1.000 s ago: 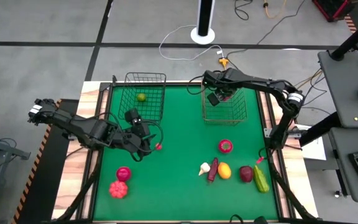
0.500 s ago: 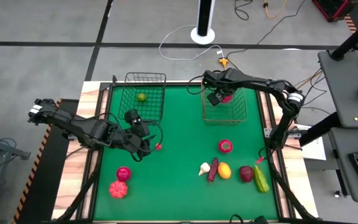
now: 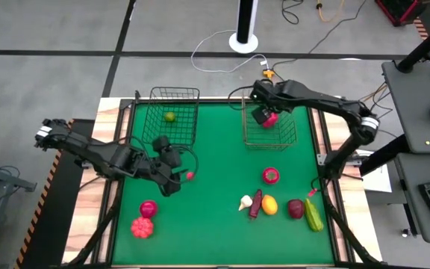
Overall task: Sort produce into baskets
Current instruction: Put the persimmon into the black wire basket
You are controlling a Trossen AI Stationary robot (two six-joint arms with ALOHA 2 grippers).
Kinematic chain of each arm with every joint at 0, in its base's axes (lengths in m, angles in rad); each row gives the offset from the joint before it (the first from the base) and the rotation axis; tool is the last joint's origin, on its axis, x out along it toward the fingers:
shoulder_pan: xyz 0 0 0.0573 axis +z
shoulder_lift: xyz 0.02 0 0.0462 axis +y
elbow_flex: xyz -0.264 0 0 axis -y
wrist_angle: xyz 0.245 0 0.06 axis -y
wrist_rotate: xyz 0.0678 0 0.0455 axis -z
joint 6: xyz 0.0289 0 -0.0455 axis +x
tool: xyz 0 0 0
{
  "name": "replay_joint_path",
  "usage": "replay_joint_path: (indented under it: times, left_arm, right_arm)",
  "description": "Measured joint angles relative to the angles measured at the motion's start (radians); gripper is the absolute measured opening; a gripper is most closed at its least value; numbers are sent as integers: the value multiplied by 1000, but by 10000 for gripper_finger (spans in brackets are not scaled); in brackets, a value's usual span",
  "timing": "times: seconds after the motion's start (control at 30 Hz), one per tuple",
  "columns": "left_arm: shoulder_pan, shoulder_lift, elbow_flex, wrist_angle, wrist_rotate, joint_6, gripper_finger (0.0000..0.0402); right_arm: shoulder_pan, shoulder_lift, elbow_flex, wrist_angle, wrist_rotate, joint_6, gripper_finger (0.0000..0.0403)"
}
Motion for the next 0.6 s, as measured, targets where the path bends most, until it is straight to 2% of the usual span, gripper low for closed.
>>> replay_joint_path:
  times: [0.3,0.6]
  left_arm:
    - [-8,153,-1,-10,131,44,259]
    - [-57,316,-15,-24,131,109,259]
  right_arm:
    - [204,-146,0,56,-2,0,256]
    - [400,-198,0,84,1,19,261]
